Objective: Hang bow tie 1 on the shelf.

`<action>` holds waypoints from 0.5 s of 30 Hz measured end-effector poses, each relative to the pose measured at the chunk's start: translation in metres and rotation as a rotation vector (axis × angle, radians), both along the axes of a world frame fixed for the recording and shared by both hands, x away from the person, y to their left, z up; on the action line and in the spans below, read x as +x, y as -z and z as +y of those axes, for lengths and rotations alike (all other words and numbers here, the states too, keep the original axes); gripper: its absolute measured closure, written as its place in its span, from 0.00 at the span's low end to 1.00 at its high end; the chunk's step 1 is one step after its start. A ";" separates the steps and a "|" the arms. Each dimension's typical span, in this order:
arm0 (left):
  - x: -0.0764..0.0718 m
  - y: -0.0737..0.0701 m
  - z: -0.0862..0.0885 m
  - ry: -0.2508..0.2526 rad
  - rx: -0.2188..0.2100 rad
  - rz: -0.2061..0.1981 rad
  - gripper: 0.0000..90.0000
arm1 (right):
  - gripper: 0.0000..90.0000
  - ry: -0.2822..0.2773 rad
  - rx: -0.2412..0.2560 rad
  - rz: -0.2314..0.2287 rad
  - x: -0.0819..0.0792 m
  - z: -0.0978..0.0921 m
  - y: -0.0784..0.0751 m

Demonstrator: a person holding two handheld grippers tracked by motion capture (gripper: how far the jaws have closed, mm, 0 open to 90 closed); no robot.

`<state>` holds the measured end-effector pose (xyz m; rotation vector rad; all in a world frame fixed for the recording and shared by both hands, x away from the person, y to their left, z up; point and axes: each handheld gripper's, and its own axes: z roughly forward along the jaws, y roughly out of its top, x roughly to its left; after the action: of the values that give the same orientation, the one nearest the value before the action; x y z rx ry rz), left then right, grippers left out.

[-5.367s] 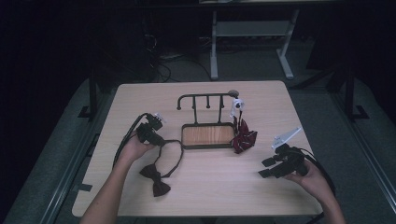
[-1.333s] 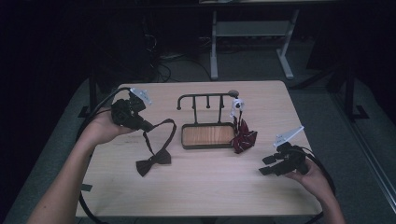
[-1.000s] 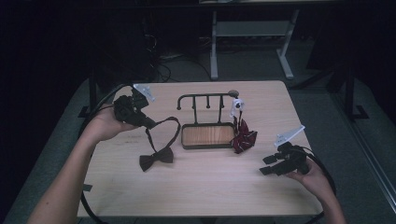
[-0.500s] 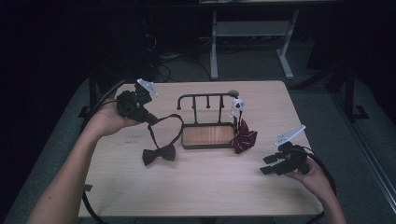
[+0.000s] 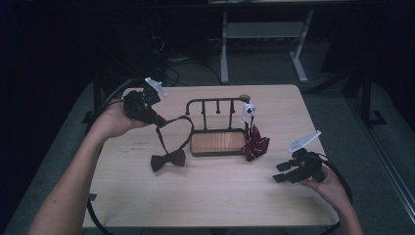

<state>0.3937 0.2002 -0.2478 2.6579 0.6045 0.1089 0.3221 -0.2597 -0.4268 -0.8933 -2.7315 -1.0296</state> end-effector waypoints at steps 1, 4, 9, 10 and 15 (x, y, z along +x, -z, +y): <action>0.000 0.000 -0.001 -0.004 0.002 -0.001 1.00 | 0.52 0.000 0.001 0.000 0.000 0.000 0.000; 0.003 -0.002 -0.002 -0.004 0.001 -0.006 1.00 | 0.52 -0.003 -0.002 0.002 0.001 0.000 0.000; 0.006 -0.005 -0.004 -0.001 0.004 -0.005 1.00 | 0.52 0.004 0.014 0.009 0.001 -0.001 0.001; 0.007 -0.005 -0.005 -0.004 0.001 -0.006 1.00 | 0.52 0.003 0.012 0.004 0.001 -0.002 0.001; 0.011 -0.010 -0.007 -0.002 0.005 -0.012 1.00 | 0.52 0.001 0.018 0.009 0.002 -0.002 0.002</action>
<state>0.4044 0.1934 -0.2379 2.6597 0.6041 0.1275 0.3244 -0.2618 -0.4291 -0.8938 -2.7108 -1.0458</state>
